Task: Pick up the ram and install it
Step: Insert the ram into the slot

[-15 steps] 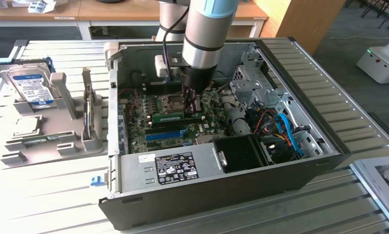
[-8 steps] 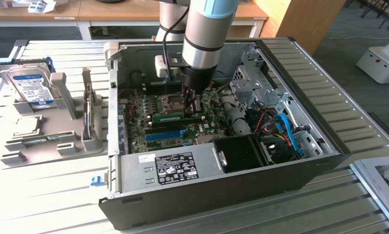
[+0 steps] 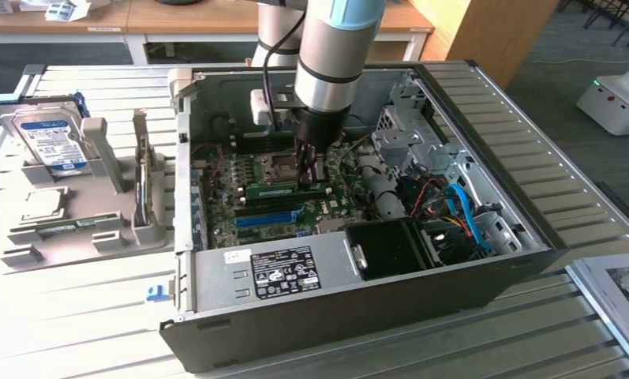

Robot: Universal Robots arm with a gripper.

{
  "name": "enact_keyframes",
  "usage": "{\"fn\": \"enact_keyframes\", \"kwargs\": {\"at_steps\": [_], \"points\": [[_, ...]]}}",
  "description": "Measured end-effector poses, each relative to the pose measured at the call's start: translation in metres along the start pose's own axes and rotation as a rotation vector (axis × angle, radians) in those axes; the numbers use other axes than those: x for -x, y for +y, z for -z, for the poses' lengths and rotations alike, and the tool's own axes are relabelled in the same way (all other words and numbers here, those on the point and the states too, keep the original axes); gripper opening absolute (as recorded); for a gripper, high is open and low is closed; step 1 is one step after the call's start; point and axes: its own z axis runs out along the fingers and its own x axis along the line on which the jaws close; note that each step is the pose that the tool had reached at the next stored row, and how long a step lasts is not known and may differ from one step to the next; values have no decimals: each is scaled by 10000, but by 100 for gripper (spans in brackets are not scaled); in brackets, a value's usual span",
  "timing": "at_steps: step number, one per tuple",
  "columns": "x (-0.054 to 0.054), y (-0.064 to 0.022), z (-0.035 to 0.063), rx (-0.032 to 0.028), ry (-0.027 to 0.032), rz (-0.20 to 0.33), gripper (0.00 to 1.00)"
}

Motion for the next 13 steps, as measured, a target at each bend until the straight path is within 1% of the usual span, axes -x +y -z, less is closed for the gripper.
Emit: {"fn": "enact_keyframes", "kwargs": {"at_steps": [5,7,13], "points": [[-1,0,-5,1,0,0,12],[-1,-2,-31,1,1,0,12],[-2,-2,-43,1,0,1,12]]}}
